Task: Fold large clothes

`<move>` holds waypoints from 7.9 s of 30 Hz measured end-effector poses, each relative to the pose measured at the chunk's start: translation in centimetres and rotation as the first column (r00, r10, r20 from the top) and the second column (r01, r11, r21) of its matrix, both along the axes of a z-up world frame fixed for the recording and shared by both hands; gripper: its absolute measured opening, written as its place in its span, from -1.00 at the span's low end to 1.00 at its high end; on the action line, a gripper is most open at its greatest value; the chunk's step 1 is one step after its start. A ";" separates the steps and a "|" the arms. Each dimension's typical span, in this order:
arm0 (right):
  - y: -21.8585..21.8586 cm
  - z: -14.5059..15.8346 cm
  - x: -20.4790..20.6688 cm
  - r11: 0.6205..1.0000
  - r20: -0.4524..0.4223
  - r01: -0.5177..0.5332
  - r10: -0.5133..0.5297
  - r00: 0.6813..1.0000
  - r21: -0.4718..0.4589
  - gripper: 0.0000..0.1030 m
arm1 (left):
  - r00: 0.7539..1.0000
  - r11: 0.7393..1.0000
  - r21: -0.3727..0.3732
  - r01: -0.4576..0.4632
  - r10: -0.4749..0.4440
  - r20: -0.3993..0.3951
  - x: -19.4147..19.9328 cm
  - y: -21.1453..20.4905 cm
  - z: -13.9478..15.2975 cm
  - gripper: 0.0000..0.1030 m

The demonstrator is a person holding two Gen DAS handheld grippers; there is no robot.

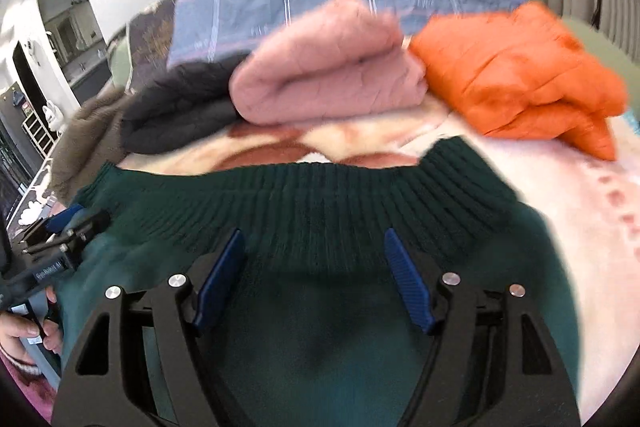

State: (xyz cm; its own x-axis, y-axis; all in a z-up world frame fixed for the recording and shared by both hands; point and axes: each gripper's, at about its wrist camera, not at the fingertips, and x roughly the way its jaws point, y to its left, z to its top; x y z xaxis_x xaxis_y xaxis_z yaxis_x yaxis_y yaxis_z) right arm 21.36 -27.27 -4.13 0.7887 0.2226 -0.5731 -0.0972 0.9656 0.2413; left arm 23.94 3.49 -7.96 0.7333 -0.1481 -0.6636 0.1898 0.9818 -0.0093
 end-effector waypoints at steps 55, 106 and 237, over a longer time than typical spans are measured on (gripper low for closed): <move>12.2 -1.9 5.0 0.982 -0.188 -0.124 0.097 0.977 -0.139 -0.37 | 0.997 0.989 -0.145 0.022 -0.011 0.074 -4.8 4.4 -2.1 0.67; 8.9 -2.2 0.9 0.979 -0.167 -0.053 0.020 0.986 -0.196 -0.03 | 0.964 0.898 -0.384 -0.216 0.134 -0.228 -2.8 17.7 -4.7 0.71; -17.7 -10.7 -21.3 0.749 0.111 0.059 -0.175 0.978 0.660 -0.50 | 0.724 0.716 -0.107 0.690 -0.681 0.106 -8.4 -26.2 10.7 -0.03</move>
